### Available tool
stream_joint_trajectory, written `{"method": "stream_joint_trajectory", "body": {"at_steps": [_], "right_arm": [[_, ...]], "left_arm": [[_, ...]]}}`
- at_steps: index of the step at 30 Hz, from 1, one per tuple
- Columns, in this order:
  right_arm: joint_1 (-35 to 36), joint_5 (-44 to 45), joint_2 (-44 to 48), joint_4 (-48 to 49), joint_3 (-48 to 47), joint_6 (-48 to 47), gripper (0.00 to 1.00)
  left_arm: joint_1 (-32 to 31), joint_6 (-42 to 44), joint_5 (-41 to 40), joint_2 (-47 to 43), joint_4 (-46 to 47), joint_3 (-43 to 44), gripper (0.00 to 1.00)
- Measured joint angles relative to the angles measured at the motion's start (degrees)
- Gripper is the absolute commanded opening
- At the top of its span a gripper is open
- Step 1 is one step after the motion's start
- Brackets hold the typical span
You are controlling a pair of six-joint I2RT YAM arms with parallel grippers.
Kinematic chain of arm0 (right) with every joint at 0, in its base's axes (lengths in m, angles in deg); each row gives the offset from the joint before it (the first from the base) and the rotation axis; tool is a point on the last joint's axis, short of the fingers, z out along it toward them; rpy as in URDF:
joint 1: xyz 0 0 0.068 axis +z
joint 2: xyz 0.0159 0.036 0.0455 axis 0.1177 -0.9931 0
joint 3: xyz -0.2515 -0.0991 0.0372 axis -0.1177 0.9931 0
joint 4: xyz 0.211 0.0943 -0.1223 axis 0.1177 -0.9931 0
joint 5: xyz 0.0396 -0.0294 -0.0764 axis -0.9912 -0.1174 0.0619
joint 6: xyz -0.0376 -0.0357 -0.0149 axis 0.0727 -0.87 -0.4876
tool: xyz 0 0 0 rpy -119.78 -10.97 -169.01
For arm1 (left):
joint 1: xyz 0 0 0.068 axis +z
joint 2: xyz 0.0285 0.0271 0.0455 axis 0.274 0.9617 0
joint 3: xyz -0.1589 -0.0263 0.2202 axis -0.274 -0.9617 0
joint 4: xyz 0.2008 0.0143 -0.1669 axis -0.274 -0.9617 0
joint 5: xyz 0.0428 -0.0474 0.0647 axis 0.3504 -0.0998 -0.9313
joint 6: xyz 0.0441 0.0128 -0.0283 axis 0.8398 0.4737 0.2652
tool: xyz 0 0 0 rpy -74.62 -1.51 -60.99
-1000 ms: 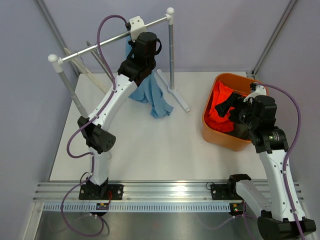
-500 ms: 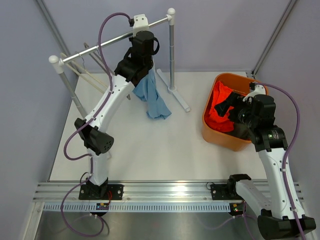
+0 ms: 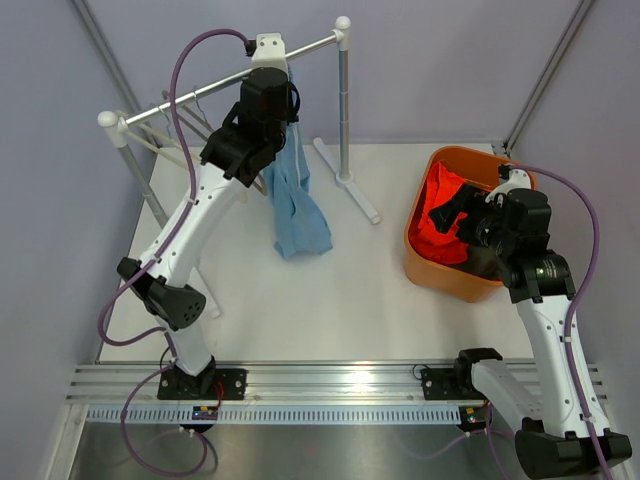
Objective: Remove the shorts from the hanger
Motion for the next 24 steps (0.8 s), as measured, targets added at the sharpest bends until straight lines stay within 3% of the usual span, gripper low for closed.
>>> {"method": "stream_joint_trajectory", "body": {"at_steps": [14,17,24], "right_arm": [[0.07,-1.7,0.42,-0.02,-0.02,0.07,0.84],[1.99,-1.6,0.33,-0.31,-0.28,0.13,0.85],[14.64,2.67,-2.84,-1.25,-4.02,0.87,0.85]], "left_arm": [[-7.15,-0.33,7.06,-5.38,-12.52,-8.31,0.0],[-10.64,-1.18,8.31,-11.61,-13.14,-15.82,0.0],[-19.58,-4.96,9.33,-30.14,-13.77,-34.62,0.0]]}}
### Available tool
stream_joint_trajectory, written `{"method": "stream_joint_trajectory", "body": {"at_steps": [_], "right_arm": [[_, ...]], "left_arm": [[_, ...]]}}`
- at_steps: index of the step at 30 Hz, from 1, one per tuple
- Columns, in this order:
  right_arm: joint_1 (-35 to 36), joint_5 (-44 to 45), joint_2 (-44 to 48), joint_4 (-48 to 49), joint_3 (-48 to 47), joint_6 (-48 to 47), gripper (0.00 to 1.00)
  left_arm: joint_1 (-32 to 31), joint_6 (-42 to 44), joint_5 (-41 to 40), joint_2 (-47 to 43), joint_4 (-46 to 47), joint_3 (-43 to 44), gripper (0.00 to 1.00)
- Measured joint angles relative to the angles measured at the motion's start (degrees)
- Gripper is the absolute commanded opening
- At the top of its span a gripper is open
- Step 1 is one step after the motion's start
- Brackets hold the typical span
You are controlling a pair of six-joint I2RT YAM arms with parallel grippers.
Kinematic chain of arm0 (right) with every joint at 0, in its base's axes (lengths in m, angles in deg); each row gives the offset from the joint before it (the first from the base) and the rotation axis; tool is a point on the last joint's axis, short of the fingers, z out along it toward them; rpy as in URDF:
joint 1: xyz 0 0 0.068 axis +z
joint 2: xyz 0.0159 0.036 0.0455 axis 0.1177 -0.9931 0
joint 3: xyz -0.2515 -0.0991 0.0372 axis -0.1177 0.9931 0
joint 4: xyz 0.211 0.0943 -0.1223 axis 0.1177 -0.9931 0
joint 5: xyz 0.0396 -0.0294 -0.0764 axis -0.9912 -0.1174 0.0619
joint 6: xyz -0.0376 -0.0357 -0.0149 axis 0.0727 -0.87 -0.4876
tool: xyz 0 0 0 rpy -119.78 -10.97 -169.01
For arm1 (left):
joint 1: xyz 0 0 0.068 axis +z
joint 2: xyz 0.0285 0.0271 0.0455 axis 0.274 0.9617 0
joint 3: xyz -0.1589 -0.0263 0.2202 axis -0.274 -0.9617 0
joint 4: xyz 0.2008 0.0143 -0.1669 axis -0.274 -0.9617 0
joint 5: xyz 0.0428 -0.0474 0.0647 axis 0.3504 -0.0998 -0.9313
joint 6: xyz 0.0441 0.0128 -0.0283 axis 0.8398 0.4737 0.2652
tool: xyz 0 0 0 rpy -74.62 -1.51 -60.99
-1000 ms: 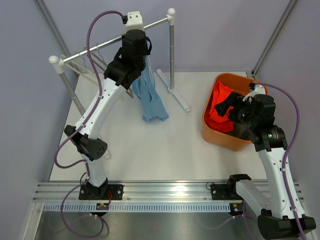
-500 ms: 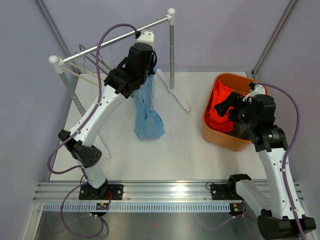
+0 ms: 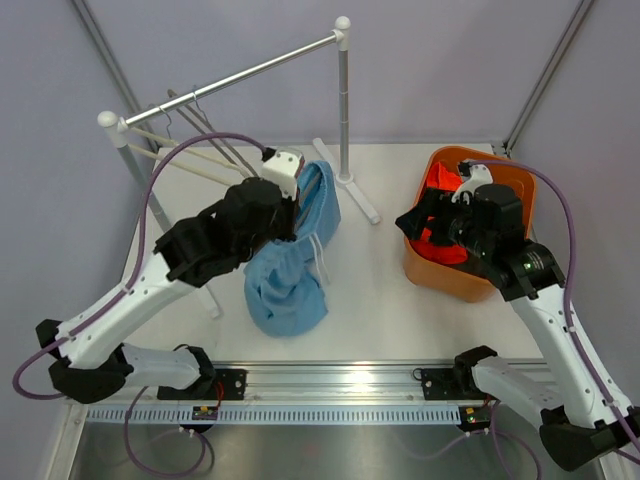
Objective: Remove the shorts from the hanger
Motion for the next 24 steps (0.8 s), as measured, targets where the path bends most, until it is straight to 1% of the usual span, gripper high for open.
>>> {"method": "stream_joint_trajectory", "body": {"at_steps": [1,3,5,10,14,16,24], "right_arm": [[1.36,0.28,-0.46,0.0,-0.11,0.28,0.85],[3.89,1.7,-1.6,-0.02,-0.39,0.81,0.84],[7.48,3.5,-3.43,-0.13,-1.31,1.36,0.84],[16.76,8.48,-9.49,-0.09,-5.05,2.67,0.84],[22.47,12.09,-12.76,-0.07,-6.05,3.76,0.82],[23.8,13.51,-13.84,-0.09,-6.32,4.13,0.8],[27.19,16.68,-18.69,0.09,-8.81,5.01,0.77]], "left_arm": [[-0.94,-0.57,-0.22,-1.44,0.07,-2.25,0.0],[-4.9,-1.77,-0.5,-5.75,-0.48,-5.66,0.0],[-7.89,-3.02,-0.57,-7.69,-0.92,-8.39,0.0],[-12.57,-5.27,-1.68,-7.21,-1.49,-12.55,0.0],[-13.86,-6.01,-2.29,-6.49,-1.55,-13.97,0.0],[-14.01,-6.1,-2.29,-6.45,-1.36,-13.97,0.0],[-14.91,-6.1,-2.38,-6.03,-0.92,-13.97,0.0]]}}
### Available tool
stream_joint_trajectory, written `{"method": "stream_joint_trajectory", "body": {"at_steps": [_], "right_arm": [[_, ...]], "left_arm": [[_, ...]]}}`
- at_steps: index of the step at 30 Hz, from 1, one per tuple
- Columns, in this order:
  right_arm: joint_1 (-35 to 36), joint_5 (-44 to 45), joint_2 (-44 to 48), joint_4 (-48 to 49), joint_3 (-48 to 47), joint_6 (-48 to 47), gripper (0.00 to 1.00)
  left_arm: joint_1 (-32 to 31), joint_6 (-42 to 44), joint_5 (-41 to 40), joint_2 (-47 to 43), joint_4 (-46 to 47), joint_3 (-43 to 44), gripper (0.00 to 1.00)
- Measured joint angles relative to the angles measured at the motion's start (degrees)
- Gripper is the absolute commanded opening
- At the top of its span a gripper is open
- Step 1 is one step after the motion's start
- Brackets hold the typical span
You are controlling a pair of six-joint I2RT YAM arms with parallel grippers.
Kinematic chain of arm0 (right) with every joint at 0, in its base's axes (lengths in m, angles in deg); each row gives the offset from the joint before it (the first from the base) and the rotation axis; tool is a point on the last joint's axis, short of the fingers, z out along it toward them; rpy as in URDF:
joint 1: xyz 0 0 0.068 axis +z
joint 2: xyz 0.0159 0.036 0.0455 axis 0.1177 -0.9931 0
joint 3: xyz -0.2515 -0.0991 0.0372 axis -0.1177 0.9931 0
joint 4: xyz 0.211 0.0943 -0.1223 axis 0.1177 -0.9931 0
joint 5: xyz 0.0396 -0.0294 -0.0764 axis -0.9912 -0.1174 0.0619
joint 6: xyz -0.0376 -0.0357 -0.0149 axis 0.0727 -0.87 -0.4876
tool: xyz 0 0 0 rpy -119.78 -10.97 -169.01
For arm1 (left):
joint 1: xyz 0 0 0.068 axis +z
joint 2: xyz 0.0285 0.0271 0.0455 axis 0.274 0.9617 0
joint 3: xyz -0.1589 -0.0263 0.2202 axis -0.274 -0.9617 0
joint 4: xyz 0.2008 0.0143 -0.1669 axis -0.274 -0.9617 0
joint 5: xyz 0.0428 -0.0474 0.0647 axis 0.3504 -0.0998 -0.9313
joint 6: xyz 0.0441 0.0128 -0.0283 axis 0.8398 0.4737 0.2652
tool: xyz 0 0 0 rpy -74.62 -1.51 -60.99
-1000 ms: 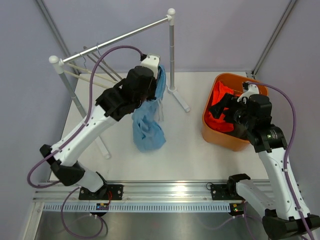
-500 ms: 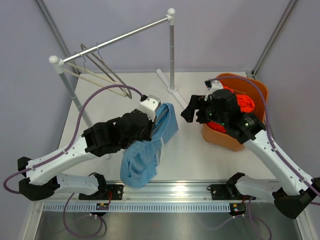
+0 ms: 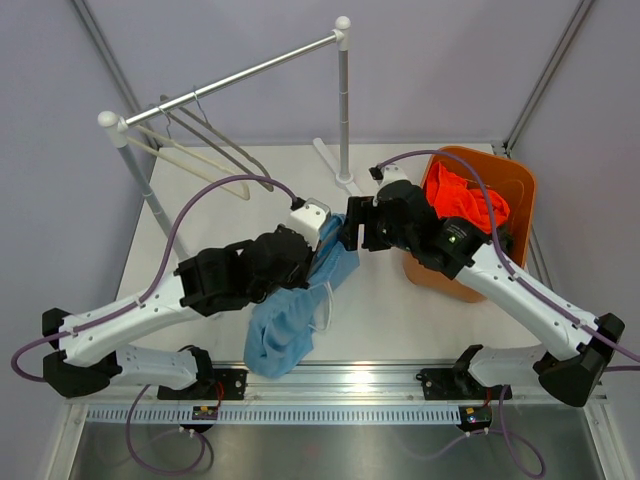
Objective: Remove the shorts from the hanger
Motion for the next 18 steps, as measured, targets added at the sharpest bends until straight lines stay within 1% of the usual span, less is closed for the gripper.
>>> {"method": "stream_joint_trajectory", "body": {"at_steps": [4,6,8,11,12,14,15,17,18], "right_arm": [[0.9,0.94,-1.97,0.11,-0.61,0.17,0.74],[1.29,1.55,-2.82,0.13,-0.92,0.15,0.69],[1.53,2.08,-3.28,0.11,-0.92,0.26,0.62],[1.64,3.69,-3.65,0.11,-0.94,0.11,0.47],[1.64,4.35,-3.8,0.09,-1.07,0.04,0.36],[1.64,4.92,-4.44,-0.13,-1.9,-0.02,0.26],[1.64,5.07,-5.09,-0.2,-2.69,-0.17,0.17],[1.66,5.97,-6.54,-0.55,-4.5,-0.44,0.09],[1.66,6.25,-7.32,-0.59,-5.29,-0.55,0.02]], "left_arm": [[-0.13,0.02,0.0,0.28,0.15,0.0,0.0],[-0.17,0.02,-0.02,0.31,0.15,0.0,0.0],[-0.28,0.02,-0.02,0.31,0.15,0.0,0.0],[-0.7,0.02,0.0,0.31,0.02,0.0,0.0],[-1.05,0.02,0.0,0.31,-0.04,0.0,0.0],[-1.64,0.02,-0.02,0.31,-0.24,0.0,0.0],[-1.92,0.02,-0.07,0.31,-0.33,0.0,0.0],[-2.32,0.02,-0.37,0.22,-0.5,0.0,0.0],[-2.38,0.02,-0.66,0.11,-0.72,0.0,0.0]]}}
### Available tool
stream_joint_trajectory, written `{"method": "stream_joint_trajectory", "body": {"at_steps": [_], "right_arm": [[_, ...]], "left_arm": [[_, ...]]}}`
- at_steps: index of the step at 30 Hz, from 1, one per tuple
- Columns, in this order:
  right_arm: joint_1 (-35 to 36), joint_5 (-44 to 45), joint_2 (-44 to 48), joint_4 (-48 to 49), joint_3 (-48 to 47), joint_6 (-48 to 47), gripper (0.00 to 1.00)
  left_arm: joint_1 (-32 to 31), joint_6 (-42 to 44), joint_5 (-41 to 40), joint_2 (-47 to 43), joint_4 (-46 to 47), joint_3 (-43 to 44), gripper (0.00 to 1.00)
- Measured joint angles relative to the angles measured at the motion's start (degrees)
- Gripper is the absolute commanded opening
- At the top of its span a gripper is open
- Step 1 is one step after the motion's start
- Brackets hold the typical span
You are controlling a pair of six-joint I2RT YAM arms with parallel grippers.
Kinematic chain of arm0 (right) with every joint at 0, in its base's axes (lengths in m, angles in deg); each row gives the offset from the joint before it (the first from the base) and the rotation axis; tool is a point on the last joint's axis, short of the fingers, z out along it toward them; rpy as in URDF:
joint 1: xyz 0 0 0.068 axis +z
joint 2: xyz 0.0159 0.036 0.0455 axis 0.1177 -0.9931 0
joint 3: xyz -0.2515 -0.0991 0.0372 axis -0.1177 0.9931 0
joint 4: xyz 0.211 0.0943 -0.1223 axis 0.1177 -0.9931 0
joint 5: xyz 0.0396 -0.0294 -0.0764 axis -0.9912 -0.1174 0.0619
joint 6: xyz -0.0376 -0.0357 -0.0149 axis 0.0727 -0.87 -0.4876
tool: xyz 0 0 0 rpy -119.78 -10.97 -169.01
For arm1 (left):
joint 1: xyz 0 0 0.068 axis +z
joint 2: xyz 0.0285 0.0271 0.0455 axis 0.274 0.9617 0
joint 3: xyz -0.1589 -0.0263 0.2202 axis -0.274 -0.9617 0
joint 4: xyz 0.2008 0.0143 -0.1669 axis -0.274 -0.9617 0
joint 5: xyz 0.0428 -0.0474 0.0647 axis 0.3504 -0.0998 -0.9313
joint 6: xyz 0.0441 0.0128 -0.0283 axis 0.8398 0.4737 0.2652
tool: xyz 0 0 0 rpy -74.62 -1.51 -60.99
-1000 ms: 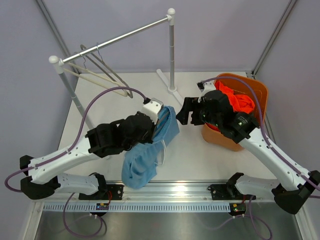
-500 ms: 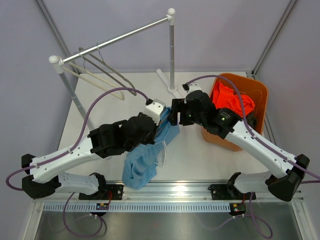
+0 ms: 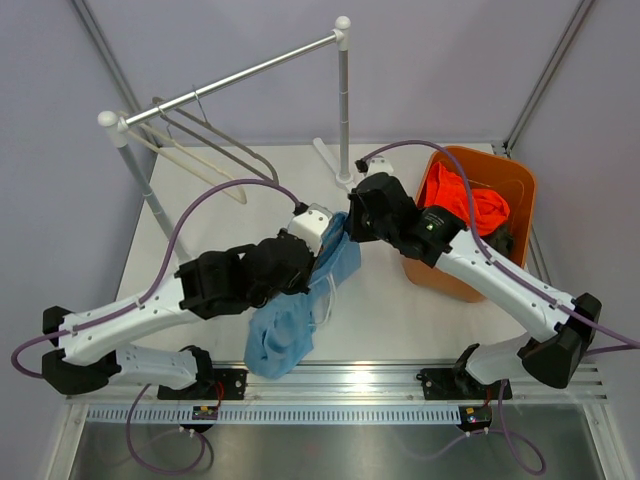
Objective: Remove the shorts from the hanger
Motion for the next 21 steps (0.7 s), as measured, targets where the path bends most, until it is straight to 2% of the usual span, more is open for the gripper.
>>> {"method": "stream_joint_trajectory", "body": {"at_steps": [10,15,21], "right_arm": [[0.17,3.63,-5.68,-2.56,-6.78,-0.72,0.0],[-1.2,3.08,-5.81,-2.05,-6.75,-0.7,0.0],[-1.95,1.64,-5.6,-1.27,-6.14,-0.09,0.0]], "left_arm": [[-1.25,0.07,-1.55,-7.67,-2.62,-0.02,0.0],[-1.4,0.07,-1.53,-11.76,-3.48,-0.17,0.0],[-1.68,0.35,-3.61,-12.48,-0.81,-2.27,0.0]]}}
